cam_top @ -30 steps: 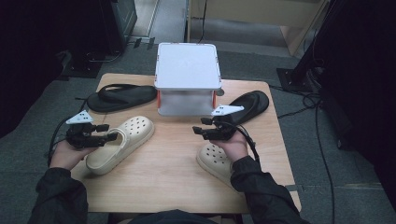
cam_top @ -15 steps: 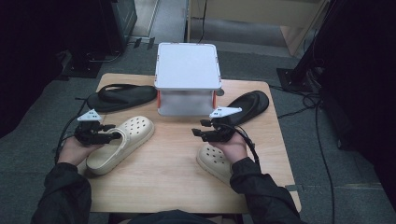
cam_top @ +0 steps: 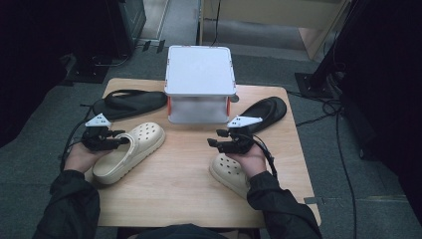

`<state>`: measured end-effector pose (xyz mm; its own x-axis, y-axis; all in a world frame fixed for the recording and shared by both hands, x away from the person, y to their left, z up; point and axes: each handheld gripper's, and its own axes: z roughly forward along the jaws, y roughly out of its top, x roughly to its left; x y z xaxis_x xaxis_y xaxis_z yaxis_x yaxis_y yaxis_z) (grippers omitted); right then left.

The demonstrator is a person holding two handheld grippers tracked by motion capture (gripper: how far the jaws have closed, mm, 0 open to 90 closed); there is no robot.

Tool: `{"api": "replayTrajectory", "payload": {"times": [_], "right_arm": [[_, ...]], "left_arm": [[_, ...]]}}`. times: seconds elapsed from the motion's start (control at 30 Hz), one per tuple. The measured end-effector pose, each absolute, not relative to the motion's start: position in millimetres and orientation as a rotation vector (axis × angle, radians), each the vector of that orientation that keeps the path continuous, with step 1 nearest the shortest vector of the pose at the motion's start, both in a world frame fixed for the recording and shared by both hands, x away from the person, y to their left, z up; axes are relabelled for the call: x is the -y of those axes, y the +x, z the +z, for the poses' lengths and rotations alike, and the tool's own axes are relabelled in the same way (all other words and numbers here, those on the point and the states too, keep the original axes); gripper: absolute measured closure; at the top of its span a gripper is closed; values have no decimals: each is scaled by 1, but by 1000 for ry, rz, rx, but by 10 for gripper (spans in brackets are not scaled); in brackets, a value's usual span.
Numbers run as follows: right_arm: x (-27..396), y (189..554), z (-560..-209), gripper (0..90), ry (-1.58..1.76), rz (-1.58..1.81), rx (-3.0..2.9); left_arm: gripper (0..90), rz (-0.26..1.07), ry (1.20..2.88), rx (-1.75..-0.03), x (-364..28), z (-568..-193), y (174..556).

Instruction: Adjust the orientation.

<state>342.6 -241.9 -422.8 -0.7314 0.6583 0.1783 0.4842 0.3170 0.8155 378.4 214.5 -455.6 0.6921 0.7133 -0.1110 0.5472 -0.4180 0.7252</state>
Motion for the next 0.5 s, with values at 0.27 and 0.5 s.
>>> {"api": "replayTrajectory", "payload": {"times": [0.27, 0.5], "right_arm": [[244, 341, -422, 451, 1066, 1395, -2380], [244, 341, -422, 453, 1064, 1397, -2378]], "left_arm": [[709, 316, 2097, -1012, -219, -450, 380], [753, 340, 2076, -1057, -218, -442, 380]]}}
